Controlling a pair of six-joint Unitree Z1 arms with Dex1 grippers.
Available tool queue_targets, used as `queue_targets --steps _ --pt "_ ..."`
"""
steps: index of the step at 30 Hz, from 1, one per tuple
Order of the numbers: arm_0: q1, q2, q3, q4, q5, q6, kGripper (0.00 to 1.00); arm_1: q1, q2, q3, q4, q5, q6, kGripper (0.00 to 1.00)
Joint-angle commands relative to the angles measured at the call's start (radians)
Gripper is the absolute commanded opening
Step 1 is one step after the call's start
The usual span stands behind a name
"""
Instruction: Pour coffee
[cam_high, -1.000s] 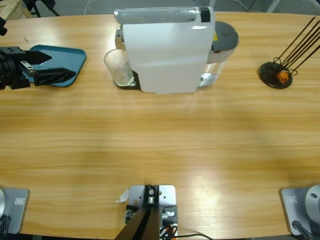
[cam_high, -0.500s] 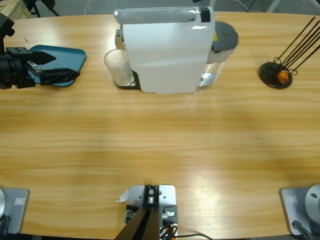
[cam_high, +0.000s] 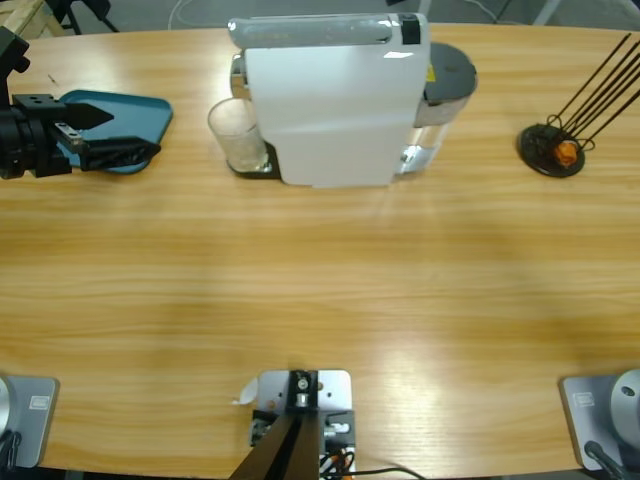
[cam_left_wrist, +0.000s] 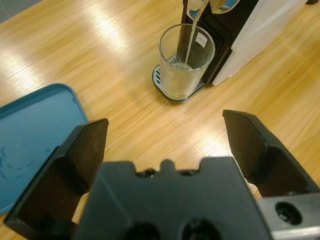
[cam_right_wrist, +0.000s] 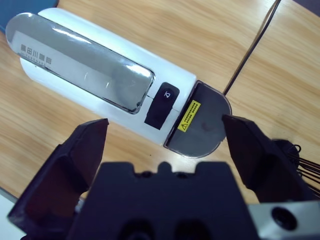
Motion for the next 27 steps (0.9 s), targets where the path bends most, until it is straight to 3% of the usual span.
queue_targets --steps 1,7,11,16,20,27 --pt "-0.011 0.016 0.042 -0.009 -0.021 0.007 1.000 0.078 -0.166 0.211 -0.061 -0.015 0.022 1.000" --pt "-0.012 0.016 0.059 -0.009 -0.039 0.007 1.000 0.198 -0.385 0.536 -0.248 -0.015 0.108 1.000" --pt "-0.013 0.005 0.058 -0.009 -0.040 0.006 1.000 0.215 -0.489 0.728 -0.335 -0.004 0.157 0.979" --pt "-0.013 -0.025 0.083 -0.009 -0.048 0.000 1.000 0.215 -0.610 0.981 -0.567 0.110 0.075 0.932" --pt "-0.013 -0.032 0.090 -0.009 -0.064 0.000 1.000 0.213 -0.623 1.058 -0.638 0.123 -0.010 0.959" --pt "-0.013 -0.061 0.095 -0.009 -0.090 0.000 1.000 0.121 -0.617 1.067 -0.667 0.144 -0.018 0.997"
